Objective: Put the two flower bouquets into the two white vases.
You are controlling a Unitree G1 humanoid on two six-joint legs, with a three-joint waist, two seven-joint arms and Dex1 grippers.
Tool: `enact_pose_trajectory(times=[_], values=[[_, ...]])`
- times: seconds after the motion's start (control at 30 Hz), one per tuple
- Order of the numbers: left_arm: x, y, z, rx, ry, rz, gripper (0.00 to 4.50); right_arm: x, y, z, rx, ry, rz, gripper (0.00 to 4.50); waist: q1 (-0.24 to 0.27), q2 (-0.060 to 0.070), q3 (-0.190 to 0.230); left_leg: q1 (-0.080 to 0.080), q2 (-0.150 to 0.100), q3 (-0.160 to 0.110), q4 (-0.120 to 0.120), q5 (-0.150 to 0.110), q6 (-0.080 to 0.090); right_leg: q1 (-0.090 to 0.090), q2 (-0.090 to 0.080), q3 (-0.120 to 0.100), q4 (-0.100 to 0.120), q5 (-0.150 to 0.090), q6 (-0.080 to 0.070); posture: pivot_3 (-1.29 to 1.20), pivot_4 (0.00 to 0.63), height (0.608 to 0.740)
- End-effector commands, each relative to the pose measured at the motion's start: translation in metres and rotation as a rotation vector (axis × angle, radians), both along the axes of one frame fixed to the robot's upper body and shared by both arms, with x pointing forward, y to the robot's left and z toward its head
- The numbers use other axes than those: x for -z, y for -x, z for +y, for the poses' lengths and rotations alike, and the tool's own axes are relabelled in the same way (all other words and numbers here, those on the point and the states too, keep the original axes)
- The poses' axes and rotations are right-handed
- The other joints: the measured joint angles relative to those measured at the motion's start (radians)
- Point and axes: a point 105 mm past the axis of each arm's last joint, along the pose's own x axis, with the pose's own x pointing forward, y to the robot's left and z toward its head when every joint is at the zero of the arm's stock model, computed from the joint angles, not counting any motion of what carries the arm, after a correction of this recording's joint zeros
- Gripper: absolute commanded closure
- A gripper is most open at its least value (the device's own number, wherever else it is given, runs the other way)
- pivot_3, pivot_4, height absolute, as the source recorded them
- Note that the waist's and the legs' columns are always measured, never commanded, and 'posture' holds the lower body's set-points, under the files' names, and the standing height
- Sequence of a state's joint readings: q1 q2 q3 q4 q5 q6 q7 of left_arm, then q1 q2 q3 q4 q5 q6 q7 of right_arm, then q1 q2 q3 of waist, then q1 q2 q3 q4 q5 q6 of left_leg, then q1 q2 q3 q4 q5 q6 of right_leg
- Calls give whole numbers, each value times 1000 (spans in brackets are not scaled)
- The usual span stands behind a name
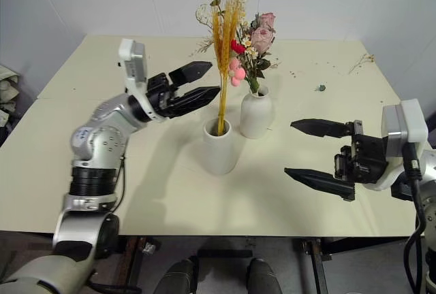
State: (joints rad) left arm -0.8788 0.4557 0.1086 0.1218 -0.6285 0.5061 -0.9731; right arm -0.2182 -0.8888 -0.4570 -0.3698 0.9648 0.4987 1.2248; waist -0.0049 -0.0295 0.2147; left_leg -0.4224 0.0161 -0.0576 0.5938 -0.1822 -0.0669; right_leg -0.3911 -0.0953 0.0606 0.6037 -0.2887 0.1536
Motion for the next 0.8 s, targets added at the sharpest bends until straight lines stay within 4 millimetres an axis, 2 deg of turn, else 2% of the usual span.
enact_pose_trajectory(times=[0.03, 0.17, 0.23, 0.43, 0.63, 0.8], values=[[-19, -1, 20, -104, -37, -108, 24, -10, 0, -16, 45, 6, -59, 0, 2, 0, 0, 0, 0, 0, 0, 0, 0, 0, 0, 0, 0, 0, -1, 0, 150, 740], [-26, -3, 58, -246, -50, -105, 24, -8, -11, -42, 147, -34, -48, 0, 3, 0, 0, 0, 0, 0, 0, 0, 0, 0, 0, 0, -1, -1, -1, 0, 150, 740], [-22, -6, 78, -303, -62, -113, 24, -5, -15, -56, 198, -34, -40, 0, 2, 0, 0, 0, 0, 0, 0, 0, 0, 0, 0, 0, 0, 0, 0, 0, 150, 740], [-3, -15, 121, -330, -49, -103, 24, -1, -24, -93, 344, -60, -38, 0, 1, 0, 0, 1, 0, 0, -1, 0, 0, -1, 0, 0, 1, -1, -1, 0, 150, 740], [26, -14, 155, -263, -94, 38, 24, -2, -18, -97, 368, -45, -40, 0, -3, 0, 0, 1, 0, 1, -2, 0, 0, -1, 0, 0, 2, -1, -3, 0, 150, 740], [31, -10, 167, -229, -121, 70, 24, -5, -14, -93, 368, -45, -52, 0, -2, 0, 0, 1, 0, 0, -2, 0, 0, -2, 0, -1, 2, -1, -2, 0, 150, 740]])
